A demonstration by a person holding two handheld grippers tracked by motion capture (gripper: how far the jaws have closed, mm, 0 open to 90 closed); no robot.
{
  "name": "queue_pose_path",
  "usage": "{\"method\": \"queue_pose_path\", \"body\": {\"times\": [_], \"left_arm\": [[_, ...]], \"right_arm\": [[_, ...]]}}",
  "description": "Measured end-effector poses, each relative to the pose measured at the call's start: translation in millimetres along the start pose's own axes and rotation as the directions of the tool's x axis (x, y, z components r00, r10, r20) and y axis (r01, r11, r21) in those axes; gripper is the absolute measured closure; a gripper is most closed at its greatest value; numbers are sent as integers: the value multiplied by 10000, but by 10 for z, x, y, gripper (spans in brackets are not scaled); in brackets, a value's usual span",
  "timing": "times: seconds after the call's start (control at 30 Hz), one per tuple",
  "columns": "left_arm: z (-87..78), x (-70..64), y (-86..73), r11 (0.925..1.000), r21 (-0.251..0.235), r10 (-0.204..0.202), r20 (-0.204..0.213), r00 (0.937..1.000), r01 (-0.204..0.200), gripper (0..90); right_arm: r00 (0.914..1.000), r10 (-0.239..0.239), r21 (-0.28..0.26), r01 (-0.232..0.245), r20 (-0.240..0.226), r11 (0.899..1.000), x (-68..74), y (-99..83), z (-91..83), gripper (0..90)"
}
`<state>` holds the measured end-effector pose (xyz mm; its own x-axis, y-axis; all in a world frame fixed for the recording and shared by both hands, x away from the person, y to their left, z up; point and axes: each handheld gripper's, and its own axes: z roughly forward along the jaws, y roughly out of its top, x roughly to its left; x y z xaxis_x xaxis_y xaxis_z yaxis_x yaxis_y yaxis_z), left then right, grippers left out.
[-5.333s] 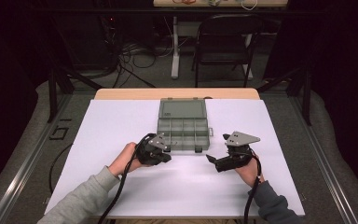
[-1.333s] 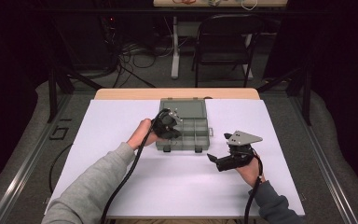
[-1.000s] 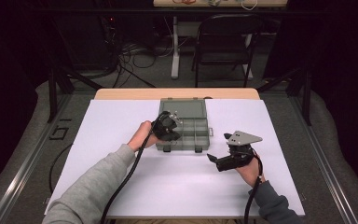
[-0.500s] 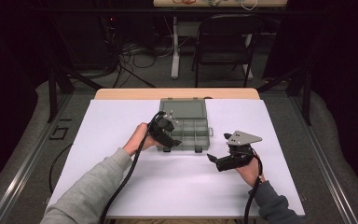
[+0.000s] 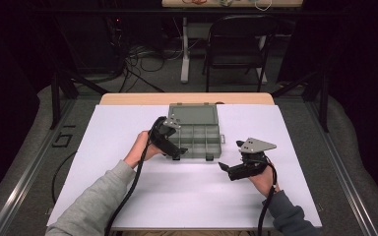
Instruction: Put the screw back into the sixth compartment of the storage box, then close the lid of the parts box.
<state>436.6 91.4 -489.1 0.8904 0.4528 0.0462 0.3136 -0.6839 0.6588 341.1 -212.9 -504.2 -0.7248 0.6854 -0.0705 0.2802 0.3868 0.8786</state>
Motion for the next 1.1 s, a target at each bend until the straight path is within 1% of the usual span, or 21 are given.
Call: {"method": "queue_pose_path", "body": {"times": [0.03, 0.1, 0.3, 0.5, 0.63, 0.67, 0.87, 0.9, 1.1], "left_arm": [[0, 1, -12, 10000, -65, -53, -21, 10000, 53, 3], [-2, -1, -18, 10000, 32, -42, -94, 9999, 42, 0], [-56, 16, -22, 9998, -193, -112, -278, 9996, 107, 0], [-61, 38, -36, 9991, -262, -343, -378, 9987, 333, 0], [-32, 50, -37, 9991, -224, -380, -429, 9984, 371, 0], [-21, 49, -37, 9988, -240, -446, -487, 9978, 435, 0], [61, 96, -60, 9975, -97, -704, -492, 9963, 700, 2], [73, 102, -61, 9975, -74, -703, -560, 9960, 700, 3], [142, 125, -52, 9960, -5, -897, -612, 9941, 898, 2]], "right_arm": [[10000, 5, 1, -5, -2, 10000, -1, 0, 2, 1], [10000, -9, 11, 9, -46, 10000, 2, 3, 6, 0], [9999, -28, 28, 28, -96, 10000, 10, 6, 13, 0], [10000, -42, 34, 42, -64, 10000, 19, 8, 16, 0], [9999, -68, 34, 69, -73, 10000, 21, 8, 15, 0], [9999, -104, 34, 105, -92, 9999, 20, 8, 14, 0], [9999, -52, 62, 53, -115, 10000, 15, 5, 25, 0], [9999, -76, 71, 77, -139, 9999, 13, 5, 27, 0], [9999, -40, 117, 42, -148, 9999, 14, 1, 30, 0]]}}
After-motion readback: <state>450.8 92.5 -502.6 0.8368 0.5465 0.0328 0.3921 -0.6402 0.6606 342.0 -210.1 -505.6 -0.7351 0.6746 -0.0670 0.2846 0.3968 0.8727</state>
